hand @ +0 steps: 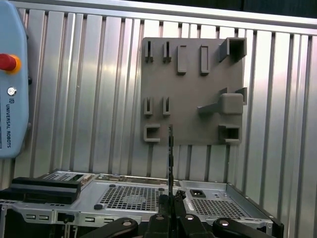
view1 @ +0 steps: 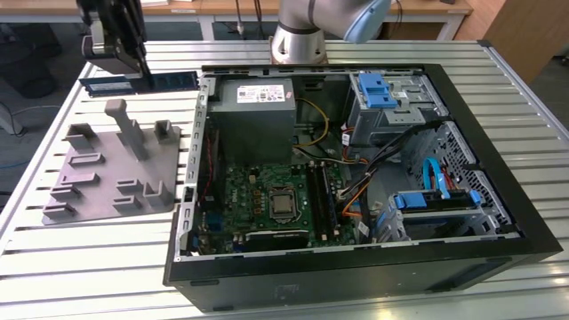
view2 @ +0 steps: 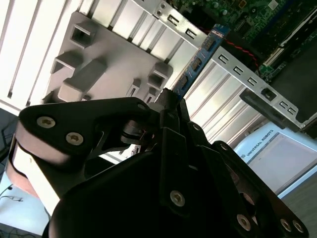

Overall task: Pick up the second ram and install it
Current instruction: 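Pick up the second ram and move it above second insertion slot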

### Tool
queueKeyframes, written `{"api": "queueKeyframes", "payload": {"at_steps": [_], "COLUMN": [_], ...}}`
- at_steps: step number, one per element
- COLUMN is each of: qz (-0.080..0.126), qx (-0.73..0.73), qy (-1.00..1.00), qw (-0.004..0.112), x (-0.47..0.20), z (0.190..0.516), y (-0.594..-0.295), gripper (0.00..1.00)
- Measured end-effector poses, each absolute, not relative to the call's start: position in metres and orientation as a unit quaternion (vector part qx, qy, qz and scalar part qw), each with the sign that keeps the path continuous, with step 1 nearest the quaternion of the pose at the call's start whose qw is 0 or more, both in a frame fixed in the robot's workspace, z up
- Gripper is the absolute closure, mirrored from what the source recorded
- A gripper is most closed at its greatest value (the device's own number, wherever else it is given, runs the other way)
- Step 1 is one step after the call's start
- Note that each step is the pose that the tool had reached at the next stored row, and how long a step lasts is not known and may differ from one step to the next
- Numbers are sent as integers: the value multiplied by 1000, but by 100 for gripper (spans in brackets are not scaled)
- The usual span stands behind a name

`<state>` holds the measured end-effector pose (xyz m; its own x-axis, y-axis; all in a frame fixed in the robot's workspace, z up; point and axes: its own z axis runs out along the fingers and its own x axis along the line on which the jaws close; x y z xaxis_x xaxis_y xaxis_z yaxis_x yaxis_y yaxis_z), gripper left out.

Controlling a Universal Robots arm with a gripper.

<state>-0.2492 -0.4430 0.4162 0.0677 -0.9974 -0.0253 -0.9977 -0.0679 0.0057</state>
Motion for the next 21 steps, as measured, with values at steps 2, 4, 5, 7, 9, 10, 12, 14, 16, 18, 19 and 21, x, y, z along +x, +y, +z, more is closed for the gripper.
{"api": "queueKeyframes", "payload": {"at_steps": [2,4,5,7,9,10,12,14,16,18,19,21], "qz": [11,11,11,11,11,12,12,12,12,12,12,12], "qx": [-731,-731,-731,-731,-731,-731,-731,-731,-731,-731,-731,-731], "qy": [683,683,683,683,683,683,683,683,683,683,683,683], "qw": [6,6,6,6,6,6,6,6,6,6,6,6], "x": [-244,-239,-237,-232,-227,-224,-220,-215,-210,-205,-203,-198], "z": [416,416,416,416,416,416,416,416,416,416,416,416], "y": [-443,-443,-443,-443,-443,-443,-443,-443,-443,-443,-443,-443], "gripper": [86,86,86,86,86,86,86,86,86,86,86,86]}}
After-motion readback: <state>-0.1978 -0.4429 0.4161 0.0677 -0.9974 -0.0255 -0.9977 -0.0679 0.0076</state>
